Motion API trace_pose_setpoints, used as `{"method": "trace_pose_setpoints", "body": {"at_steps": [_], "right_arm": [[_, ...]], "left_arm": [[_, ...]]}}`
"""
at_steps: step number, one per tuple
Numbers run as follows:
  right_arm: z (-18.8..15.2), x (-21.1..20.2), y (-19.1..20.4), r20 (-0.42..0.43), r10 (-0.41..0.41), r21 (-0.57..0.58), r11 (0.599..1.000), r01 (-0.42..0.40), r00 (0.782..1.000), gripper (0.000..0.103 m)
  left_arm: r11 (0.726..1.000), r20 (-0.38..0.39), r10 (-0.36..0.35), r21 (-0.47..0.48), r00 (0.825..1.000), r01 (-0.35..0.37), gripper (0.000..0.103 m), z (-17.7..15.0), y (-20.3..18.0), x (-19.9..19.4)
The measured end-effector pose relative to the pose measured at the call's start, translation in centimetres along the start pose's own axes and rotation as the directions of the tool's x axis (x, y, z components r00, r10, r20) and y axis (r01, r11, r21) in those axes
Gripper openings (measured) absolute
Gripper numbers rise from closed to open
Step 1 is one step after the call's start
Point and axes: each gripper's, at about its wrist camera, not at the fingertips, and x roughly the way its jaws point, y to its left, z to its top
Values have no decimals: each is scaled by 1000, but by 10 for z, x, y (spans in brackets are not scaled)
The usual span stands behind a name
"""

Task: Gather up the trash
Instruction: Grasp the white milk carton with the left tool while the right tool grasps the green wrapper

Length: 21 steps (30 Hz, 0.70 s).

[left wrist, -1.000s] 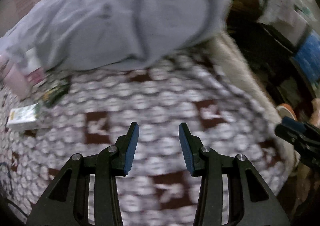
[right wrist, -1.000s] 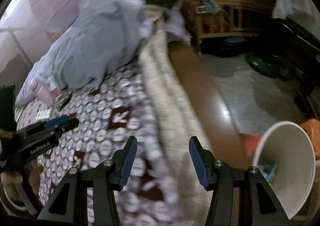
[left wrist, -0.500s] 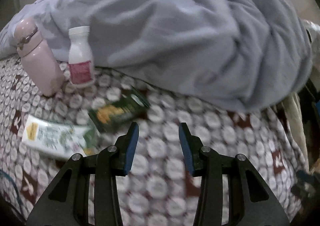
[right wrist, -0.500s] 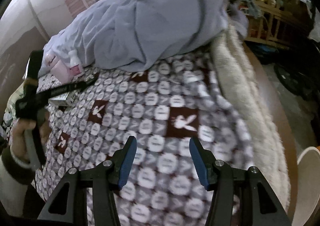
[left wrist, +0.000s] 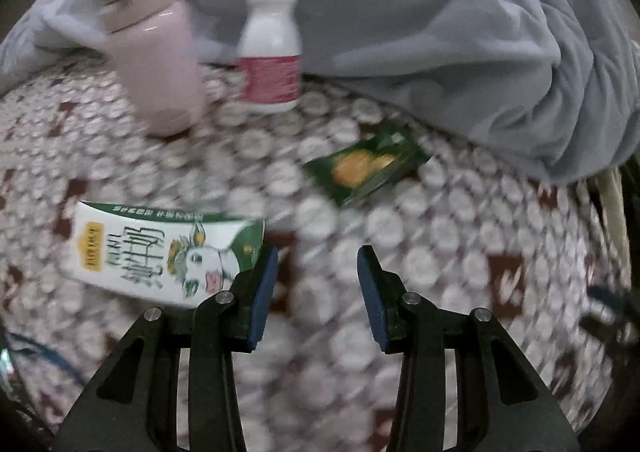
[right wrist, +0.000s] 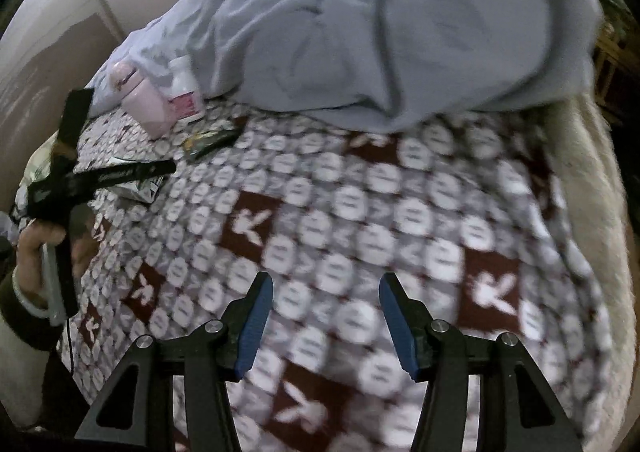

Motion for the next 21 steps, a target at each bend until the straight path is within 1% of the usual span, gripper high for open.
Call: {"method": "trace_pose_setpoints", "body": {"at_steps": [4, 6, 8, 11, 15, 17, 20, 21], "right_arm": [[23, 19, 32, 10, 43, -45, 998, -43, 999, 54], [38, 32, 44, 9, 61, -53, 997, -60, 998, 57], [57, 50, 58, 6, 88, -44, 995, -87, 996, 60], [80, 75, 78, -1, 126, -25, 992, -126, 992, 61], [104, 110, 98, -40, 133, -18, 991, -134, 990, 63], [115, 127, 103, -70, 133, 7, 991, -132, 989, 64], [127, 142, 106, -76, 170, 67, 984, -165, 982, 65], [130, 147, 106, -78, 168, 80, 984, -161, 983, 67]], "left_arm": [[999, -51, -20, -36, 999, 18, 39, -22, 30, -14], [999, -58, -26, -47, 998, 23, 39, -35, 40, -22], [998, -44, -31, -53, 999, 28, 39, -42, 45, -32], [995, -10, -38, -92, 999, 37, 39, -49, 56, -47], [990, 23, -47, -131, 999, 50, 40, -49, 69, -55], [989, 22, -47, -139, 999, 50, 40, -47, 74, -55], [984, 8, -97, -150, 995, 98, 40, -53, 83, -61], [983, 13, -102, -154, 995, 103, 40, -56, 86, -65]]}}
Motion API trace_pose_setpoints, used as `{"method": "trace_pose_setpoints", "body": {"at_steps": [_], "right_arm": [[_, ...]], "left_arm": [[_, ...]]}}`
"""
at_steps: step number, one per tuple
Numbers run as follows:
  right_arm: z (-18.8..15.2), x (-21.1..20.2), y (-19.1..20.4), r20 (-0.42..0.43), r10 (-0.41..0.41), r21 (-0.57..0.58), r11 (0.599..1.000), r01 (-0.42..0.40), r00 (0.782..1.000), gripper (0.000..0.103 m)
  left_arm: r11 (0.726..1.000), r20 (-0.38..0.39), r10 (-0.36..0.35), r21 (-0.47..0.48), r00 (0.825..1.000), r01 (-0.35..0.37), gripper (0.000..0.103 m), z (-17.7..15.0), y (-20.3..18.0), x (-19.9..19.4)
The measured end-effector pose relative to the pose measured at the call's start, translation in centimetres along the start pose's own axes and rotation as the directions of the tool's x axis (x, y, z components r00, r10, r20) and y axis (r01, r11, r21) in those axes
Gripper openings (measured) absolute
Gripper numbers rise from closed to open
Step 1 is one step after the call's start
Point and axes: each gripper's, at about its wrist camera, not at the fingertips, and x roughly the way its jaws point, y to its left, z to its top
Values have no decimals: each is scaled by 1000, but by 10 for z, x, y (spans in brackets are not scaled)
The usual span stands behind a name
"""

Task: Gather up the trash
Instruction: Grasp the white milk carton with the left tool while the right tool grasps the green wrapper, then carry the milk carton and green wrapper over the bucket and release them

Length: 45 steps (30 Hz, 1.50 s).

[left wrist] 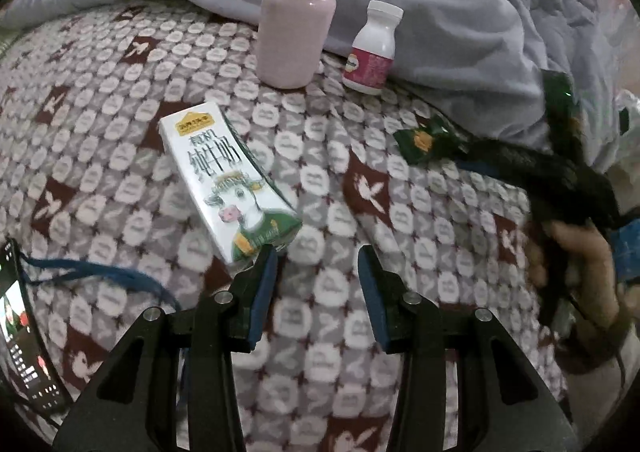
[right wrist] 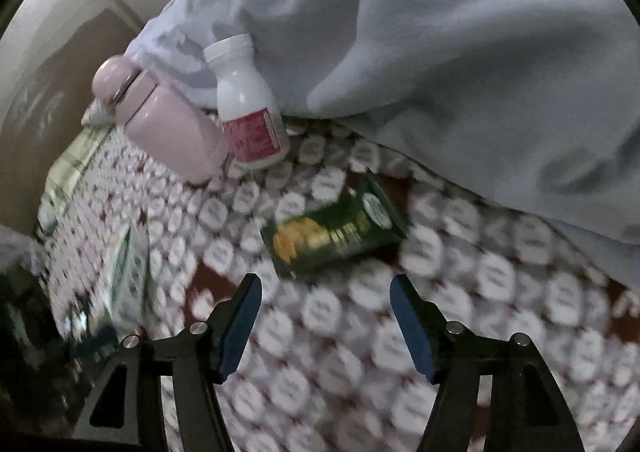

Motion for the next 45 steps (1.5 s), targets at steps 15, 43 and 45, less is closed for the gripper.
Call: {"method": "trace_pose_setpoints", "body": {"at_steps": [15, 43, 45], "right_arm": [[21, 41, 34, 32, -94, -127, 987, 97, 995, 71], [-93, -113, -17, 155, 79, -189, 981, -48, 985, 19], [-103, -126, -23, 169, 69, -181, 983, -38, 983, 19]], "left_arm": [[963, 71, 142, -241, 987, -121, 60, 21, 51, 13], [996, 127, -18, -88, 992, 30, 59, -1, -59, -3], [998, 133, -33, -41, 991, 39, 59, -8, -84, -6]]}}
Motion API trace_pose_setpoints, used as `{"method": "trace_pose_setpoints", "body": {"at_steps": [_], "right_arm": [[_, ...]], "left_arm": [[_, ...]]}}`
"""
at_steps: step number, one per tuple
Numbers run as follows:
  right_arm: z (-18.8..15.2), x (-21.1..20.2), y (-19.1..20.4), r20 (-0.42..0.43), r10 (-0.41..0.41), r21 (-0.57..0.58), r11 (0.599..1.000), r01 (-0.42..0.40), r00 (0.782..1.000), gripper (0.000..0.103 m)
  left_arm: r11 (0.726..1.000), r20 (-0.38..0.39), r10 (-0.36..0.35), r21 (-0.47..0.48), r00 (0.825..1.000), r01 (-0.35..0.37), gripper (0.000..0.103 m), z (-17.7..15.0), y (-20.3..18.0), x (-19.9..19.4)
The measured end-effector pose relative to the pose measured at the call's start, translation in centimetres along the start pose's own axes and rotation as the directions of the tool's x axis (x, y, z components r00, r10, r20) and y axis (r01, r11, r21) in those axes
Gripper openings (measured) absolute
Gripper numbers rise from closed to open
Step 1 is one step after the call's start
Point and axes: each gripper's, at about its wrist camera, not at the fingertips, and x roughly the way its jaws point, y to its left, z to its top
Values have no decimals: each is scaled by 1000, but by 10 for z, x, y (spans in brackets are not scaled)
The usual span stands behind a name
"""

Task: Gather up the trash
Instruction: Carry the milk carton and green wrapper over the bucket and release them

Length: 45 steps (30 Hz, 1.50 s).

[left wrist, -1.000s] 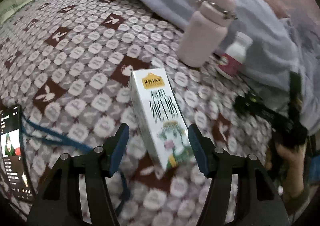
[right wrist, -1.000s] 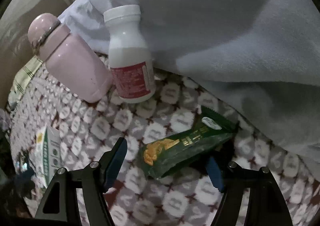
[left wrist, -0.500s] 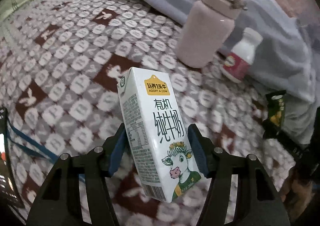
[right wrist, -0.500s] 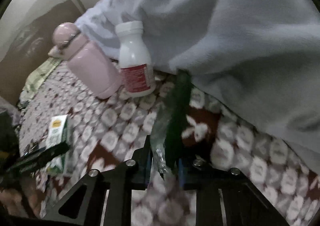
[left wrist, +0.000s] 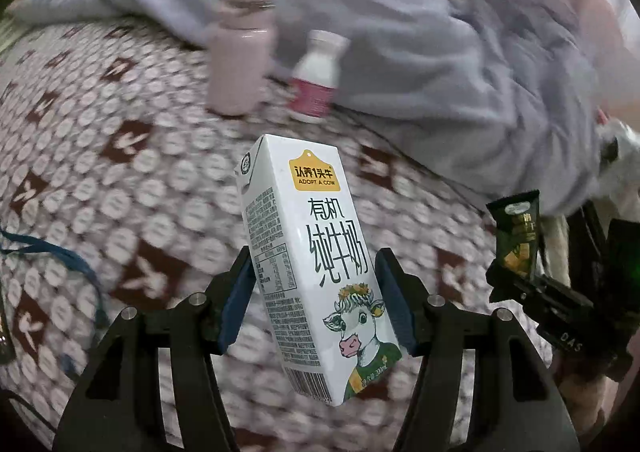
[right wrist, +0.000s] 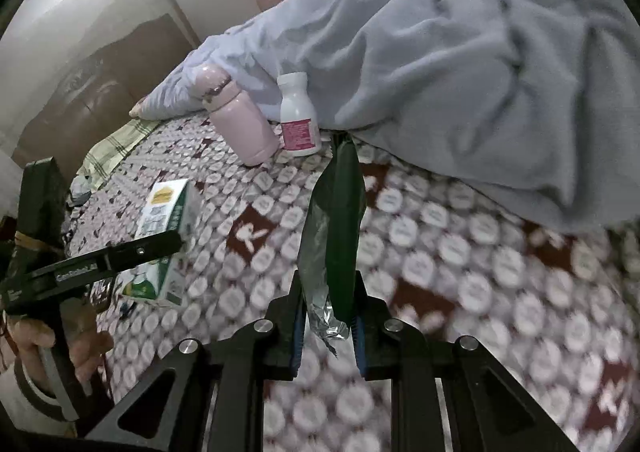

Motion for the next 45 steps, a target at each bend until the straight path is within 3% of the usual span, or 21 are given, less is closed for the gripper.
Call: {"method": "trace_pose_setpoints", "body": {"at_steps": [8, 18, 33, 45], "right_arm": [[-36, -71, -27, 60, -69, 55, 996, 65, 996, 19], [-79, -151, -70, 104, -187, 150, 974, 171, 977, 19], [-139, -256, -147, 147, -351, 334, 898, 287, 925, 19], [-200, -324, -209, 125, -484, 486, 791, 372, 866, 19]], "left_arm": [[986, -2, -63, 155, 998, 63, 59, -27, -91, -4], [937, -38, -146, 314, 989, 150, 59, -61, -195, -1], [826, -113, -234, 500, 966, 259, 59, -109, -327, 8], [722, -205, -297, 591, 933, 360, 59, -154, -428, 19]]}}
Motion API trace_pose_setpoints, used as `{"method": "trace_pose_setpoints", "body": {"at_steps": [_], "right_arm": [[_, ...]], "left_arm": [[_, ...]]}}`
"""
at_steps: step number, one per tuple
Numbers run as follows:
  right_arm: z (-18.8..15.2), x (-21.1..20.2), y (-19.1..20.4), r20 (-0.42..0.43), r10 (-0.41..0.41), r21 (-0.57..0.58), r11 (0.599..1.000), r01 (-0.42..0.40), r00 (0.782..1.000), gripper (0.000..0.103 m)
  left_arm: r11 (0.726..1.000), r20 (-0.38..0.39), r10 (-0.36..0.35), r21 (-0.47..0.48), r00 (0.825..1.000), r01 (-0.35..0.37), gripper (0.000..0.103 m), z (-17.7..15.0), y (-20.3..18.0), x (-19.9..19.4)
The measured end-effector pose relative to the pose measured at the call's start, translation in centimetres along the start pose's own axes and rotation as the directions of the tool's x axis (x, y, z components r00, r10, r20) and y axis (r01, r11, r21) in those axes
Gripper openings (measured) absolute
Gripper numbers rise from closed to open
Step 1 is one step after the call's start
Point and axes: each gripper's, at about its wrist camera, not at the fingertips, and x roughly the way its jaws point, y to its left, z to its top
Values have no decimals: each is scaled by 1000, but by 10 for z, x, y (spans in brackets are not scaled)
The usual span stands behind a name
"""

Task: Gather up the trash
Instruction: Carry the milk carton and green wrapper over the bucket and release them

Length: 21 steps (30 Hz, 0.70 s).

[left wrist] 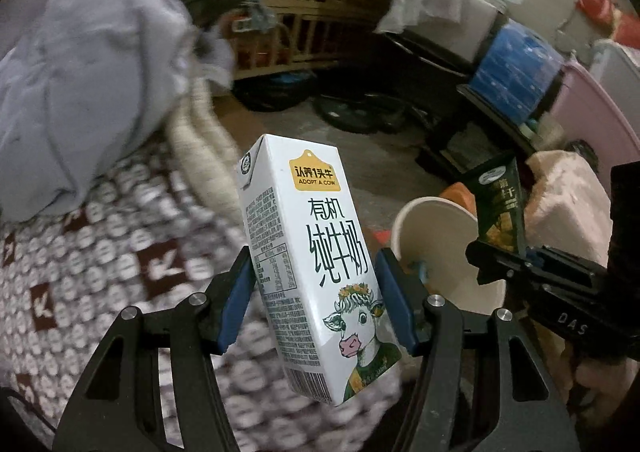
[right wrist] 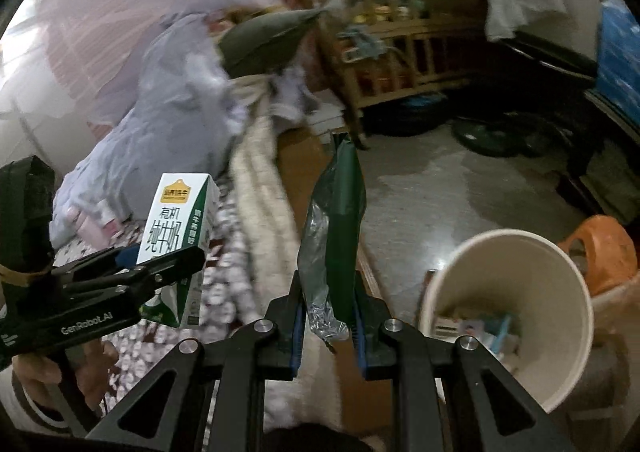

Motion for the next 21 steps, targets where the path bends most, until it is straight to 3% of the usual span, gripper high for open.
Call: {"method": "trace_pose_setpoints", "body": {"at_steps": [13, 21], "right_arm": [[-21, -16, -81, -16, -139, 119, 983, 140, 990, 19], [-29, -10, -111, -44, -175, 168, 969, 180, 984, 19]], "left_arm": [[989, -63, -113, 90, 992, 118, 59, 21, -76, 43], [981, -112, -136, 124, 984, 150, 59, 24, -110, 76]]}}
